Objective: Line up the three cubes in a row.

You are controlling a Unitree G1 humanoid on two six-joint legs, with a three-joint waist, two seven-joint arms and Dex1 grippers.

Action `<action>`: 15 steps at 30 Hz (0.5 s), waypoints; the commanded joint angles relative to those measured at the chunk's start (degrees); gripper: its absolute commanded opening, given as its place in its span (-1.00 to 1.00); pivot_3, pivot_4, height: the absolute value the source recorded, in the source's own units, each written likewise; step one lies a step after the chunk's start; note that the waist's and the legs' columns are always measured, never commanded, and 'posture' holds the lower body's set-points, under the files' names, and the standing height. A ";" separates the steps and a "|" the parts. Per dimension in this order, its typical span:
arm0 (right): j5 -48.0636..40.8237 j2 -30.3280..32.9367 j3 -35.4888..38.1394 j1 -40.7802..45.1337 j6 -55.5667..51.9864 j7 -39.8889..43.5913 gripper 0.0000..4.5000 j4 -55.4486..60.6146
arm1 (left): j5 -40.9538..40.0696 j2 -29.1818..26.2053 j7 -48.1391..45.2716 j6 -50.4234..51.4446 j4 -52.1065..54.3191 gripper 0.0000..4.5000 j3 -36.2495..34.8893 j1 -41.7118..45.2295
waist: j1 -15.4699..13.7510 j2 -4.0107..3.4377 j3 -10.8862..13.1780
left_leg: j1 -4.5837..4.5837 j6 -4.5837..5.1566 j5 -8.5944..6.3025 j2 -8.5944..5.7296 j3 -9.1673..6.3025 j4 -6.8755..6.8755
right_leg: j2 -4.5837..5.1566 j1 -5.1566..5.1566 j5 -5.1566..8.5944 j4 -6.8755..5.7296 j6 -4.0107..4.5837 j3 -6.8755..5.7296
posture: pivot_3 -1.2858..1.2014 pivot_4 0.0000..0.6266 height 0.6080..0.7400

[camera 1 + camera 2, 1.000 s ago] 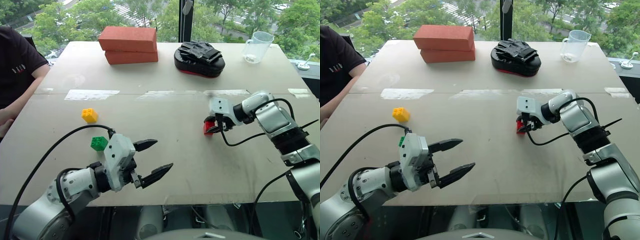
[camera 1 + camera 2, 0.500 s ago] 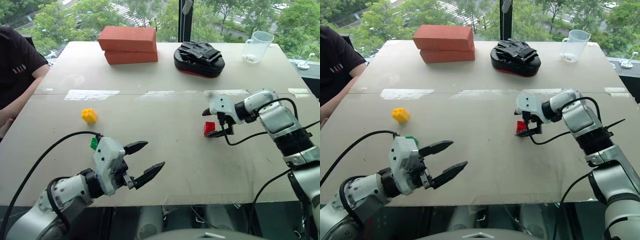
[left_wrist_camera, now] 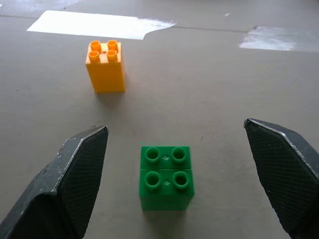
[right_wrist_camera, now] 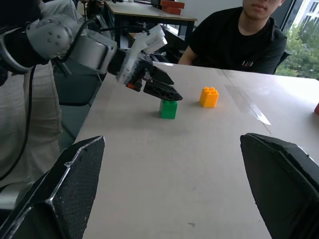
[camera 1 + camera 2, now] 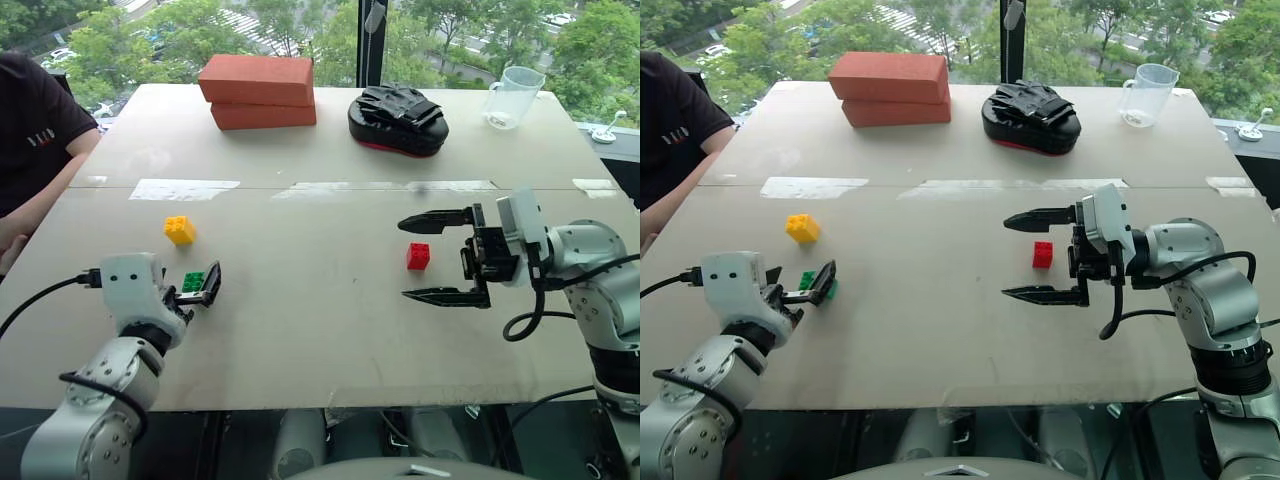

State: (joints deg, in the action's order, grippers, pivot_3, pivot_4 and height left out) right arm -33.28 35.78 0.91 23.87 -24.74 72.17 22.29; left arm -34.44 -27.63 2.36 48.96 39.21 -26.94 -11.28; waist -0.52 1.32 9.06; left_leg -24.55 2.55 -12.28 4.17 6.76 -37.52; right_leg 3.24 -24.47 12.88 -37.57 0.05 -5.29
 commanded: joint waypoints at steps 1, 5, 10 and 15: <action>-0.90 1.27 0.63 0.41 1.39 -0.26 1.00 2.03 | -1.17 -2.51 -3.63 3.84 -3.86 0.77 0.42 2.07 | -0.14 0.01 -0.01 | 0.01 0.00 0.00 0.00 -0.01 0.00 | 0.00 0.00 0.00 -0.01 0.00 0.02 | 0.03 -0.52 1.00; -1.06 2.24 1.23 0.25 1.42 -1.35 1.00 2.49 | -0.72 -3.67 -6.31 4.15 -5.67 0.11 1.02 3.47 | -0.26 0.03 -0.01 | -0.08 -0.01 0.00 0.02 -0.06 0.03 | 0.00 -0.06 0.01 -0.01 0.03 0.00 | 0.03 -0.52 1.00; -0.84 3.83 2.28 -2.35 1.60 -3.44 1.00 4.34 | 0.05 -6.90 -12.35 2.06 -6.84 -0.42 1.56 4.64 | -0.36 0.07 -0.01 | -0.16 -0.01 -0.01 -0.02 -0.09 0.04 | 0.37 -0.07 -0.02 0.04 0.08 -0.10 | 0.03 -0.52 1.00; -2.83 2.42 6.51 -7.65 0.72 -10.36 1.00 6.02 | -2.64 -17.35 -39.85 -8.71 -11.95 -0.42 8.31 12.55 | -0.85 0.20 0.03 | -0.19 -0.24 -0.13 -0.04 -0.13 0.04 | 0.40 -0.08 0.01 0.04 0.04 -0.20 | 0.03 -0.52 1.00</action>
State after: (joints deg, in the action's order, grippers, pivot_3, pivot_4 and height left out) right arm -34.28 38.74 3.89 16.83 -23.82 64.81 26.19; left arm -36.14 -42.44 -26.62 46.45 27.35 -20.73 -2.11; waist -1.38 1.52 9.09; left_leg -24.76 2.26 -12.42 4.13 6.55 -37.48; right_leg 3.63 -24.60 12.89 -37.50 0.10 -5.60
